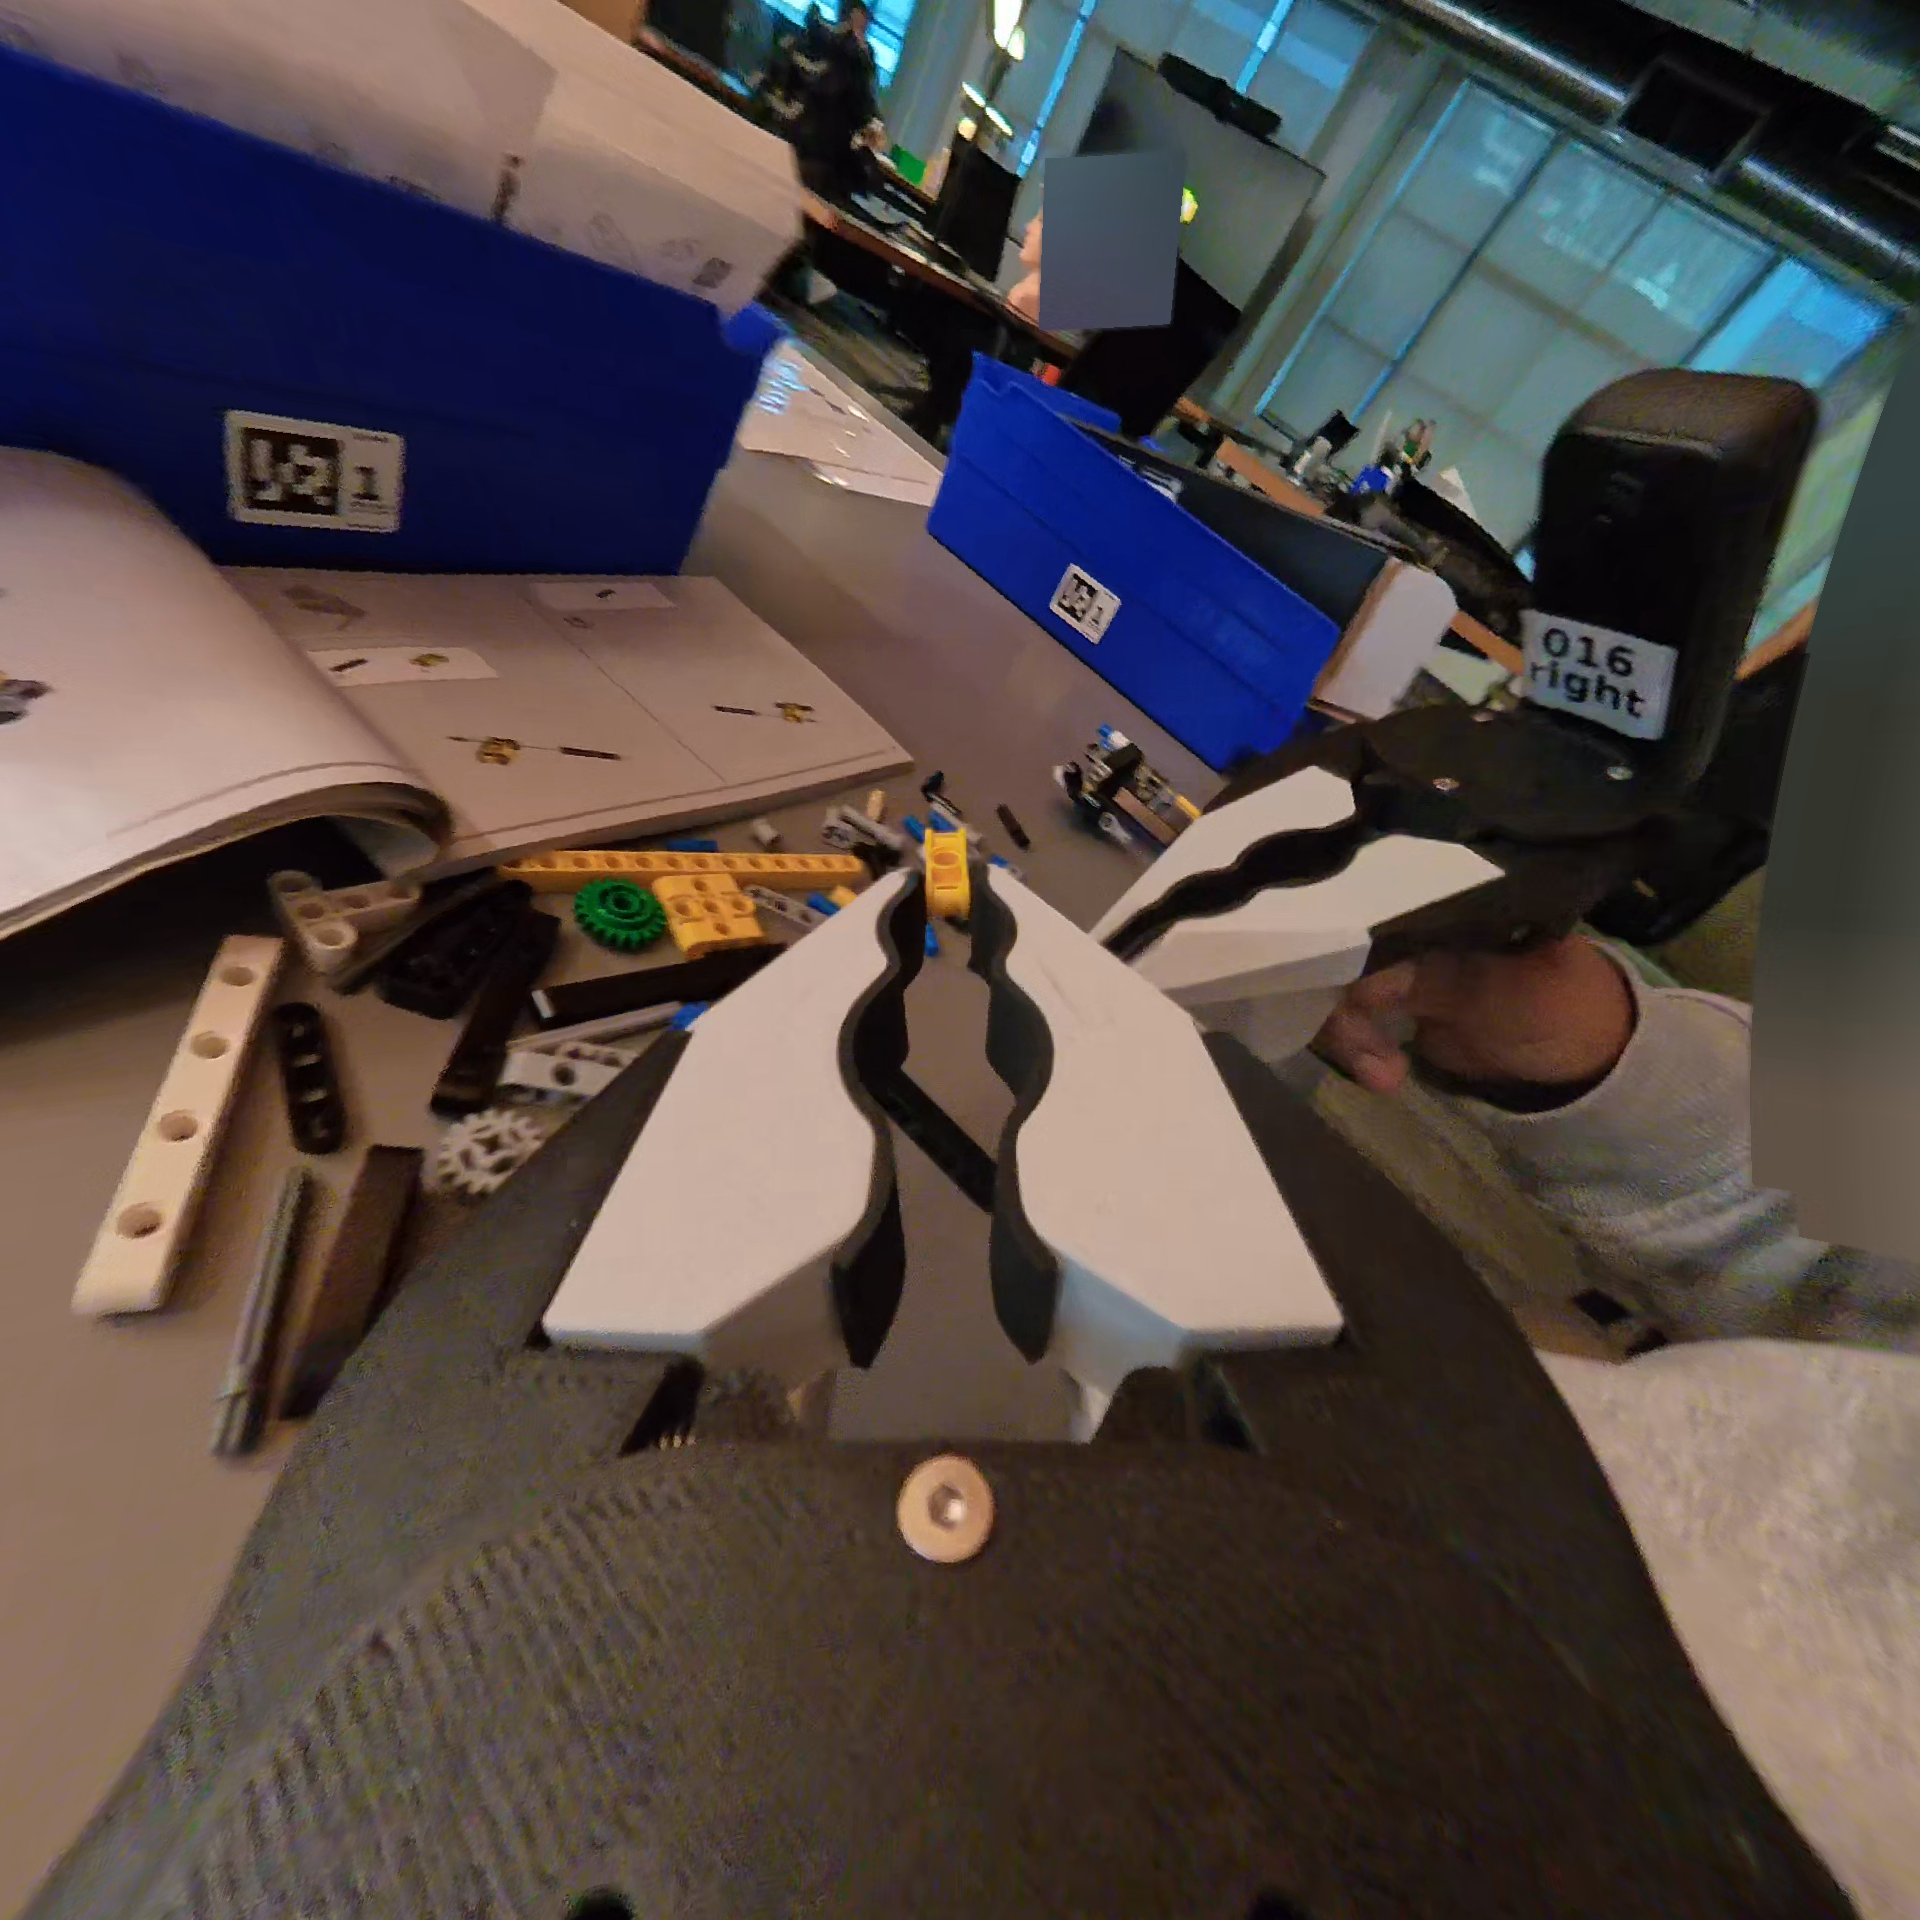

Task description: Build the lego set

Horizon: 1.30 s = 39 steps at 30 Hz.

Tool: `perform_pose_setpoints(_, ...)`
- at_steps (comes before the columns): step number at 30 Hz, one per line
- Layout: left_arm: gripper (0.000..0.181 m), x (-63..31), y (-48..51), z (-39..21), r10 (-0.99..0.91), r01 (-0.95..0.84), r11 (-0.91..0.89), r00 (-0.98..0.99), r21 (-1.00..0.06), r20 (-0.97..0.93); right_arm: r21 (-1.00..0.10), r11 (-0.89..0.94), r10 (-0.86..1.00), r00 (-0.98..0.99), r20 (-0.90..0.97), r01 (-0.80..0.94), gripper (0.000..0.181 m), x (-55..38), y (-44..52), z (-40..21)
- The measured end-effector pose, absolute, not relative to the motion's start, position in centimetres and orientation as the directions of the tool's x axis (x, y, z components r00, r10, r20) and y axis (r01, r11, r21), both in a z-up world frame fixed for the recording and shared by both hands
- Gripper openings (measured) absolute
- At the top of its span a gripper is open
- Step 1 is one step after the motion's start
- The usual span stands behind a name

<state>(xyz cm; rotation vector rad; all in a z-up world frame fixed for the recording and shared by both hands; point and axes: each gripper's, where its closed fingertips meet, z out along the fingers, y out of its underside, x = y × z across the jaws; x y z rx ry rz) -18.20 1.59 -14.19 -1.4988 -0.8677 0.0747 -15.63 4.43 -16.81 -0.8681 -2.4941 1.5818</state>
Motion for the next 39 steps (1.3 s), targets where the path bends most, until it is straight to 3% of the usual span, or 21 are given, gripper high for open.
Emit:
perform_pose_setpoints(3, 0.008, -16.7, 3.1, -14.1, 0.509, 0.417, 0.067, 0.767, -0.906, 0.391, -0.844, 0.177, 0.517, -0.777, -0.358, 0.507, 0.003, -14.6, 4.6, -16.9)
perform_pose_setpoints(12, 0.009, -14.9, 5.7, -16.2, 0.515, 0.389, -0.101, 0.808, -0.916, 0.286, -0.892, 0.233, 0.552, -0.808, -0.208, 0.388, 0.003, -14.1, 5.9, -16.3)
perform_pose_setpoints(18, 0.008, -14.8, 5.9, -16.7, 0.529, 0.384, -0.130, 0.807, -0.914, 0.263, -0.900, 0.195, 0.545, -0.806, -0.232, 0.391, 0.003, -14.4, 6.2, -16.0)
perform_pose_setpoints(29, 0.008, -16.5, 4.3, -15.9, 0.449, 0.609, 0.106, 0.676, -0.786, 0.584, -0.952, 0.153, 0.577, -0.806, -0.131, 0.265, 0.002, -14.9, 5.9, -14.6)
perform_pose_setpoints(39, 0.008, -16.1, 4.8, -16.1, 0.413, 0.664, 0.106, 0.648, -0.740, 0.640, -0.964, 0.169, 0.623, -0.780, -0.055, 0.203, 0.002, -15.3, 6.0, -14.1)
